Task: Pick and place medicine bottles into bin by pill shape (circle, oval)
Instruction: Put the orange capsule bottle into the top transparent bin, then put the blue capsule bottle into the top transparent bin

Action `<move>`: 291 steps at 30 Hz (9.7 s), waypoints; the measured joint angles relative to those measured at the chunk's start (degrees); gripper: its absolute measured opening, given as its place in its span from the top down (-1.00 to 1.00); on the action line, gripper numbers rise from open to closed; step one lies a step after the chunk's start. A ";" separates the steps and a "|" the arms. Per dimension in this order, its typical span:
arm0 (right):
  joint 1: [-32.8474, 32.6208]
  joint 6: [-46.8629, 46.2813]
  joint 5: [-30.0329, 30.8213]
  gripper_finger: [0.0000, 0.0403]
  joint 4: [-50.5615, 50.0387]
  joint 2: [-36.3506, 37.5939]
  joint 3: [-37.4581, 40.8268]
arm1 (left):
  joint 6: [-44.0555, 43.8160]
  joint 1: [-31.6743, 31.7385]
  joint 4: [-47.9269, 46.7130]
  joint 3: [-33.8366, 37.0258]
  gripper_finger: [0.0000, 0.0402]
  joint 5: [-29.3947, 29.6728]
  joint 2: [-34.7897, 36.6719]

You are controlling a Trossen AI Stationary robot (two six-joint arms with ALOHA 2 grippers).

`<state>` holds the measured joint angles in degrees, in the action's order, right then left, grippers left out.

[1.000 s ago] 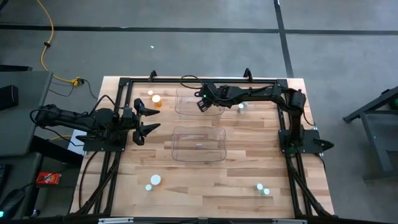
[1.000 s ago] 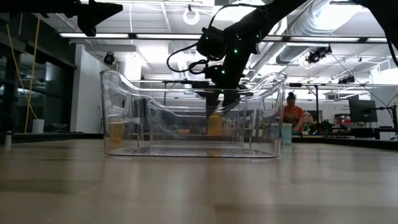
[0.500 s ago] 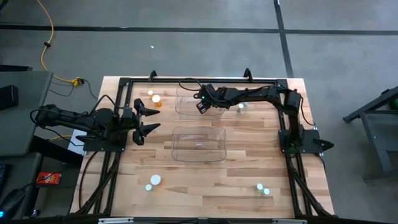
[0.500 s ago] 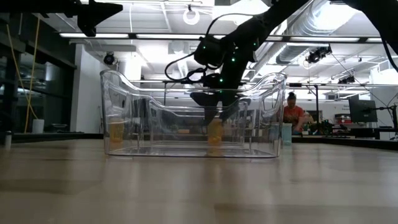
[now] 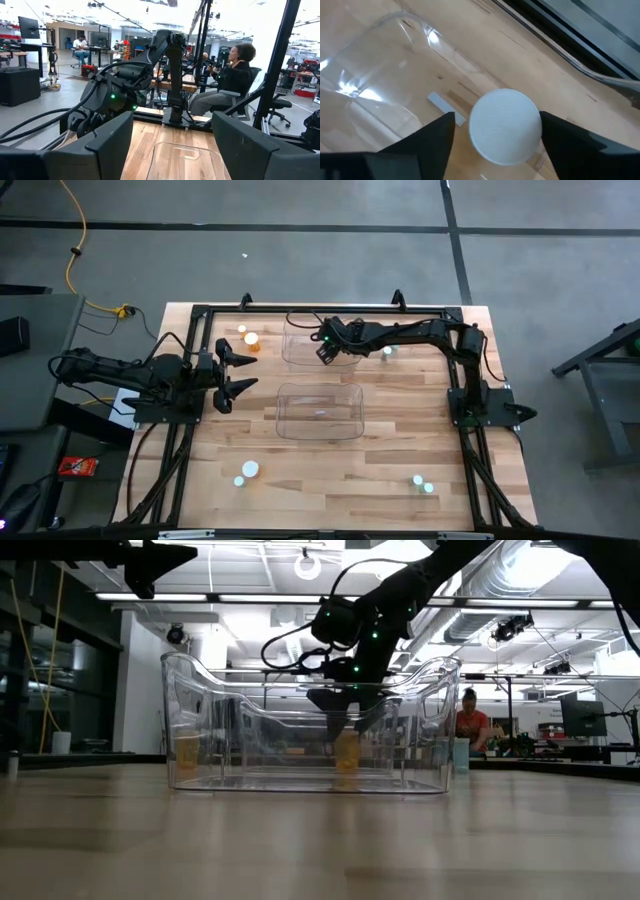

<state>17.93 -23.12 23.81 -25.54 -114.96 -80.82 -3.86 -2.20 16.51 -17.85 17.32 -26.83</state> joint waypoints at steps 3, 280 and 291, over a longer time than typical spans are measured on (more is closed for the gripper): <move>0.00 0.88 0.00 -0.50 0.20 0.07 0.00 | -0.02 0.00 0.00 0.00 -0.30 0.02 -0.02; -22.80 26.10 -4.89 -0.54 58.43 46.01 43.80 | -25.94 21.68 -19.87 -48.89 -0.19 25.08 -84.00; -22.80 26.14 -4.90 -0.54 58.42 46.01 43.80 | -20.20 21.39 -20.16 -48.89 -0.19 21.91 -80.45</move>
<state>-4.86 3.02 18.92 32.88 -68.95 -37.01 -24.06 19.19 -3.65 -66.73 39.23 -107.28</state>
